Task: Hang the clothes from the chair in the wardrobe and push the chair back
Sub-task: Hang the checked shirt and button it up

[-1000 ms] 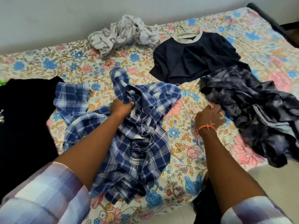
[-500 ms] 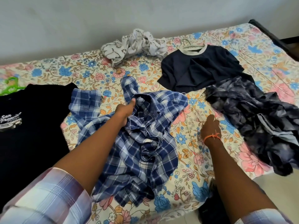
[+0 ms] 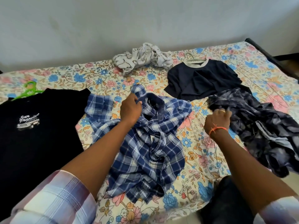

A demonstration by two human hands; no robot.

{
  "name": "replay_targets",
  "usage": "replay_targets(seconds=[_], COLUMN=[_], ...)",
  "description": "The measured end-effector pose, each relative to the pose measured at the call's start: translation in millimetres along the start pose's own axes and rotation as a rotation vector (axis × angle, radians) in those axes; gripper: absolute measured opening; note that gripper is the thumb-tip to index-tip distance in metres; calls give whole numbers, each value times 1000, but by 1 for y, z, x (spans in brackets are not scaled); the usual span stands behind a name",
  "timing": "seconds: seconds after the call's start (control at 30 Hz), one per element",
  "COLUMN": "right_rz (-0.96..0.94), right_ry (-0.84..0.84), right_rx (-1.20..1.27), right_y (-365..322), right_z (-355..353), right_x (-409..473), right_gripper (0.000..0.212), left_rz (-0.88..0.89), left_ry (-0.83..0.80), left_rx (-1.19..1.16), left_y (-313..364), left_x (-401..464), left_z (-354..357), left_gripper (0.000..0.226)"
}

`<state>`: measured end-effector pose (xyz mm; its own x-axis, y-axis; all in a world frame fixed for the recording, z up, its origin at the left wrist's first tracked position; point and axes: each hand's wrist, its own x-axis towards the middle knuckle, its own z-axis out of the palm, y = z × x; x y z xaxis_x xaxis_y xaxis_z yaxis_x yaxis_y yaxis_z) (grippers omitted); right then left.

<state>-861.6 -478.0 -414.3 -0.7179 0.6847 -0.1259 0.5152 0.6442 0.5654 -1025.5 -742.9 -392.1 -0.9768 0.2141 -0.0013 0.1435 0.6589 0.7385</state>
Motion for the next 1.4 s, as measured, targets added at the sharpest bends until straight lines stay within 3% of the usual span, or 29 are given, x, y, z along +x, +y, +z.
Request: replay_targets(seconds=[0.23, 0.3, 0.43, 0.57, 0.73, 0.83, 0.9, 1.0, 1.1, 1.2, 1.3, 1.4], right_rz=[19, 51, 17, -70, -31, -1, 8, -95, -305, -548, -651, -757], right_ry=[46, 162, 453, 593, 813, 957, 954, 987, 1032, 1099, 1148, 1217], right_rx=[219, 294, 612, 897, 1172, 1254, 1322, 1098, 817, 634, 603, 554], right_y=[22, 33, 38, 11, -16, -22, -27, -36, -49, -57, -52, -43], right_z=[-33, -47, -80, -125, -183, -209, -218, -216, -210, -201, -198, -197], right_x=[-3, -1, -2, -9, -9, -9, -7, -3, -10, -18, -22, -29], right_gripper=[27, 26, 52, 50, 58, 61, 65, 72, 60, 51, 40, 40], left_rz=[173, 202, 202, 196, 193, 206, 217, 260, 284, 168, -47, -173], left_ry=[-38, -47, -72, -156, -405, -417, -408, -357, -251, -105, -223, -371], left_rx=[166, 186, 122, 19, -28, -80, -165, -296, -433, -582, -699, -649], left_y=[24, 30, 39, 53, 71, 79, 84, 95, 106, 114, 117, 119], left_x=[-21, -23, -28, -26, -20, -16, -14, -12, -3, 10, 20, 22], left_z=[-29, -35, -45, -64, -106, -133, -151, -175, -195, -221, -248, -267], left_gripper=[17, 17, 14, 12, 14, 15, 13, 9, 7, 17, 23, 18])
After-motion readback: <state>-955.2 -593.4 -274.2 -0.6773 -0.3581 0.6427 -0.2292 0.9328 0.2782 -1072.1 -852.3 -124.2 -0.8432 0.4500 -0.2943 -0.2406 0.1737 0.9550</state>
